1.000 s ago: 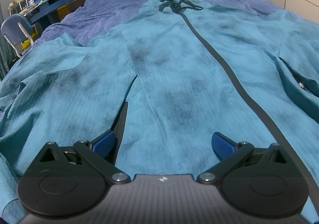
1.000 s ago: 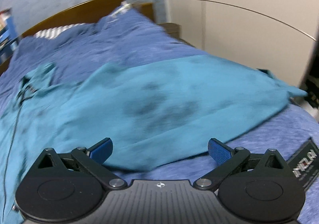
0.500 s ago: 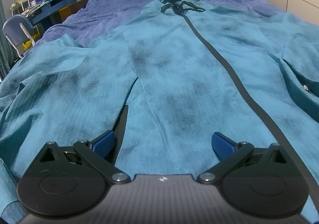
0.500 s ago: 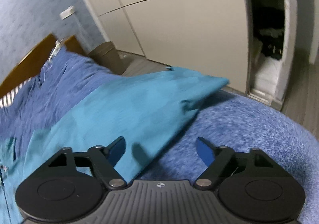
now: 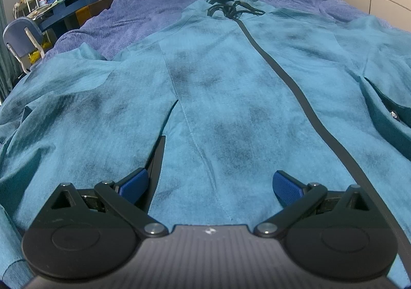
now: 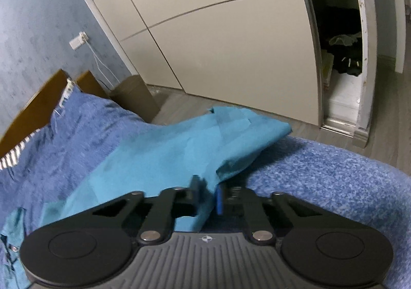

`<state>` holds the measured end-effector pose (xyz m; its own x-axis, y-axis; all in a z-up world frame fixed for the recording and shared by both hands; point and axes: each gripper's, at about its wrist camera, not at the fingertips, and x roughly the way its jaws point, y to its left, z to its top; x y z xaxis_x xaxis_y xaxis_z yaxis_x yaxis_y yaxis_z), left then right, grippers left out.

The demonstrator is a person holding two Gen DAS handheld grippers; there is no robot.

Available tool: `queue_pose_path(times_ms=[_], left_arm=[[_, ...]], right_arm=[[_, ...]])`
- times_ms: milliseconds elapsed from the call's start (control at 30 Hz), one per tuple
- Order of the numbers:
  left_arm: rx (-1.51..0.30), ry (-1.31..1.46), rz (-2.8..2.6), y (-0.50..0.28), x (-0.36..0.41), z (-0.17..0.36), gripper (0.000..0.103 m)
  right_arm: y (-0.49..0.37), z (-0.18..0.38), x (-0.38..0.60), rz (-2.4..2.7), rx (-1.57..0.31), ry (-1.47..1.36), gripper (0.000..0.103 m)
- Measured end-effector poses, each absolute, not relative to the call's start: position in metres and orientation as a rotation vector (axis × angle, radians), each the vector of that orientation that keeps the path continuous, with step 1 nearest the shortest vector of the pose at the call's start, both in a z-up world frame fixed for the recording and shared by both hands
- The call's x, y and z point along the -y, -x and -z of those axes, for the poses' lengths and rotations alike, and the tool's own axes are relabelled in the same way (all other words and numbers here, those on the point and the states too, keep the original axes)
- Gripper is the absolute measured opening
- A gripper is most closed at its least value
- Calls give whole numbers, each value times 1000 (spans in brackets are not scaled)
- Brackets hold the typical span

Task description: Fold large clothes

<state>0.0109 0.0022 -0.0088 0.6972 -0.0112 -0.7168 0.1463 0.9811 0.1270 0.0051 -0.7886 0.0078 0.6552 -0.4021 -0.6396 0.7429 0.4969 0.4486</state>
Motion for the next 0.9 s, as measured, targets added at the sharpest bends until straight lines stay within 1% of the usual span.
queue_pose_path(times_ms=[100,300,467,600,900], left_arm=[[-817,-174,97,-15,-4,6,103],[-855,-135,135,-25,-13,-1,103],[-864,-139,143,-27,-12,-3,103],[-863,-137,148,-26,-14,-5,103],[-856,-87,162,-24,-20,-10,103]], right_arm=[[0,-23,772,705,-431,-779,3],[-15,-62,723,599,-355,-699,2],[-45,-90,667,471,-335,-632,2],[-77,-104,598,323,-347,-557,2],[-141,-111,400,42,-453,-318,2]])
